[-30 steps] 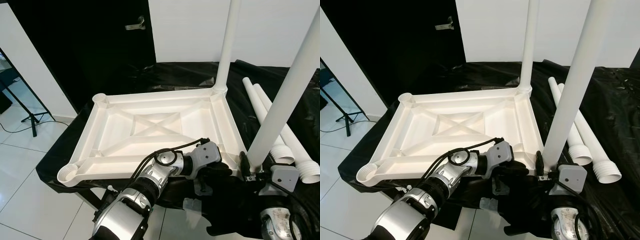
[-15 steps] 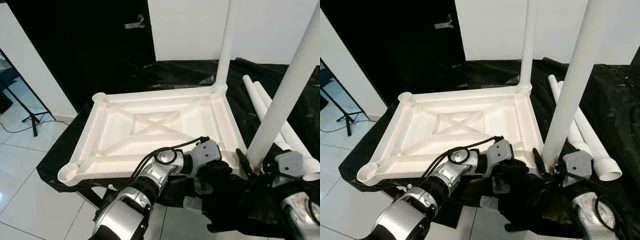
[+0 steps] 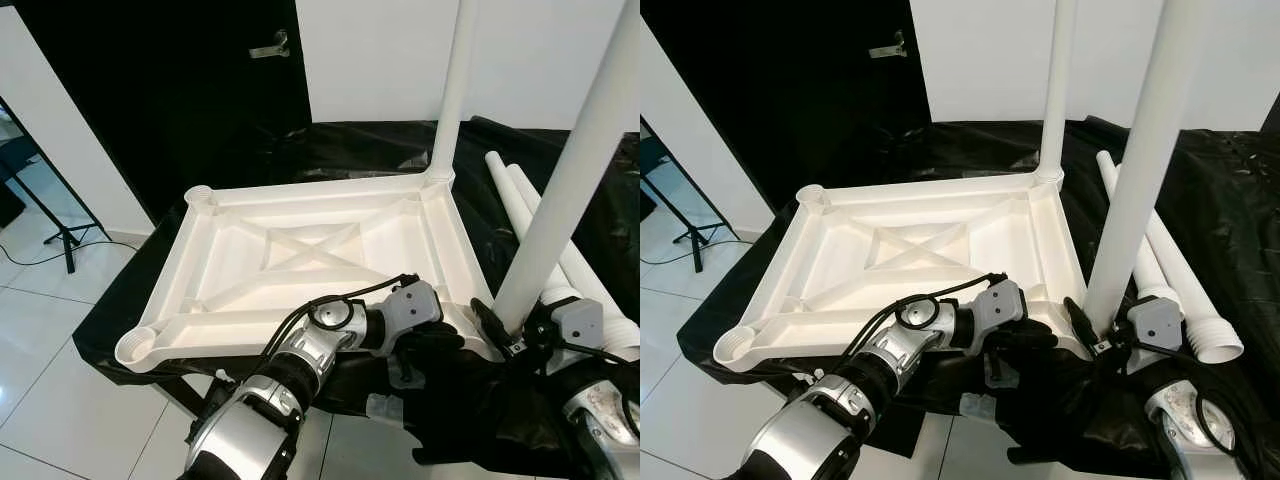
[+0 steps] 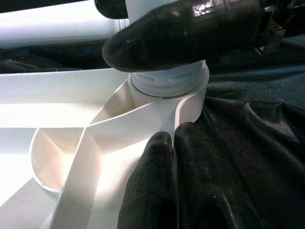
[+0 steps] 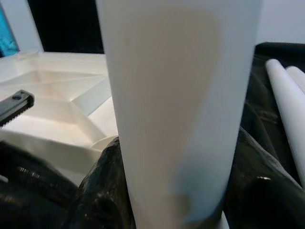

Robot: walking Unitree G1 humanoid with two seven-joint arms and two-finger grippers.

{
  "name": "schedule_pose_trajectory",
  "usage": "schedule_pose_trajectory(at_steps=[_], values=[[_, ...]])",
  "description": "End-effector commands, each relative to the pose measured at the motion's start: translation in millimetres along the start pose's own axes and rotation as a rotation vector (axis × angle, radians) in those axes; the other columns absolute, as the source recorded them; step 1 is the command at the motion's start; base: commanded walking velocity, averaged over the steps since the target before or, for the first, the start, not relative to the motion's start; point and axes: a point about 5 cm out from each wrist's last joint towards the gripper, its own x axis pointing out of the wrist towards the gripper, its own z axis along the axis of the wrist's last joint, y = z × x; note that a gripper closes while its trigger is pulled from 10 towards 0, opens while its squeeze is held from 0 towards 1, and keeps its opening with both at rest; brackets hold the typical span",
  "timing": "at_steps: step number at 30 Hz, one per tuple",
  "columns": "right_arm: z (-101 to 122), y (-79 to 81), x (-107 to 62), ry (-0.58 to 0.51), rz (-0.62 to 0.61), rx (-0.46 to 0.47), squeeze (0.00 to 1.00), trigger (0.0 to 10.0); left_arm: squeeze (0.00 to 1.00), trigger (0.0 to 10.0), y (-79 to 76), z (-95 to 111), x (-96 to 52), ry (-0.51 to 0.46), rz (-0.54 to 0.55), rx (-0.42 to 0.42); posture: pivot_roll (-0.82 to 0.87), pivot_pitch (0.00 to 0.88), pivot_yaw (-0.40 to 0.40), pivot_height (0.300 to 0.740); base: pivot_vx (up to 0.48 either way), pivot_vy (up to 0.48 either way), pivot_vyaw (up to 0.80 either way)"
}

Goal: Building children table

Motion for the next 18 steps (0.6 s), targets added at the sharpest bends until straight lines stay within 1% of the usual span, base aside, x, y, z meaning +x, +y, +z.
schedule_pose_trajectory(at_steps=[1,2,3,4,5,6,7,8,9,10,11,14,15,16,17,18], values=[[-15.4,5.7,-7.5,0.080,-0.097,0.034,0.00,0.0,0.00,10.0,-27.1,-57.7,-4.9,0.217,0.012,-0.190,0.02,0.000,0.092,0.740,0.000,0.000,0.00],[-15.4,5.7,-7.5,0.080,-0.097,0.034,0.00,0.0,0.00,10.0,-27.1,-57.7,-4.9,0.217,0.012,-0.190,0.02,0.000,0.092,0.740,0.000,0.000,0.00],[-15.4,4.7,-9.7,0.068,-0.226,0.034,0.00,0.0,0.00,10.0,-27.3,-57.5,-4.5,0.216,0.011,-0.190,0.02,0.000,0.092,0.740,0.000,0.000,0.00],[-15.4,4.7,-9.7,0.068,-0.226,0.034,0.00,0.0,0.00,10.0,-27.3,-57.5,-4.5,0.216,0.011,-0.190,0.02,0.000,0.092,0.740,0.000,0.000,0.00],[-14.1,3.1,-12.4,0.052,-0.340,0.024,0.00,0.0,0.00,10.0,-27.5,-57.5,-4.3,0.216,0.010,-0.190,0.02,0.000,0.096,0.740,0.000,0.000,0.00],[-14.1,3.1,-12.4,0.052,-0.340,0.024,0.00,0.0,0.00,10.0,-27.5,-57.5,-4.3,0.216,0.010,-0.190,0.02,0.000,0.096,0.740,0.000,0.000,0.00],[-11.8,1.5,-14.7,0.035,-0.434,0.011,0.00,0.0,0.00,10.0,-27.6,-57.4,-4.2,0.216,0.009,-0.189,0.02,0.000,0.097,0.740,0.000,0.000,0.00],[-11.8,1.5,-14.7,0.035,-0.434,0.011,0.00,0.0,0.00,10.0,-27.6,-57.4,-4.2,0.216,0.009,-0.189,0.02,0.000,0.097,0.740,0.000,0.000,0.00],[-9.8,-0.3,-16.5,0.024,-0.506,-0.001,0.00,0.0,0.00,10.0,-27.6,-57.5,-4.3,0.218,0.008,-0.188,0.02,0.000,0.097,0.740,0.000,0.000,0.00],[-9.8,-0.3,-16.5,0.024,-0.506,-0.001,0.00,0.0,0.00,10.0,-27.6,-57.5,-4.3,0.218,0.008,-0.188,0.02,0.000,0.097,0.740,0.000,0.000,0.00],[-9.0,-1.6,-17.5,0.021,-0.559,-0.002,0.00,0.0,0.00,10.0,-27.4,-57.5,-4.4,0.219,0.008,-0.187,0.02,0.000,0.098,0.740,0.000,0.000,0.00],[-9.7,0.3,-16.1,0.025,-0.574,0.010,0.00,0.0,0.00,10.0,-27.2,-57.5,-4.6,0.220,0.007,-0.186,0.02,0.000,0.100,0.740,0.000,0.000,0.00],[-10.8,6.1,-11.9,0.033,-0.532,0.017,0.00,4.7,0.00,10.0,-27.3,-57.7,-4.7,0.221,0.006,-0.184,0.02,0.000,0.100,0.740,0.000,0.000,0.00],[-10.8,11.3,-7.4,0.036,-0.470,0.014,0.00,10.0,0.00,10.0,-27.7,-57.9,-4.6,0.222,0.003,-0.183,0.01,0.000,0.099,0.740,0.000,0.000,0.00],[-10.8,11.3,-7.4,0.036,-0.470,0.014,0.00,10.0,0.00,10.0,-27.7,-57.9,-4.6,0.222,0.003,-0.183,0.01,0.000,0.099,0.740,0.000,0.000,0.00],[-10.8,15.0,-4.2,0.036,-0.417,0.015,0.00,10.0,0.00,10.0,-28.0,-58.0,-4.5,0.223,0.002,-0.183,0.01,0.000,0.099,0.740,0.000,0.000,0.00]])
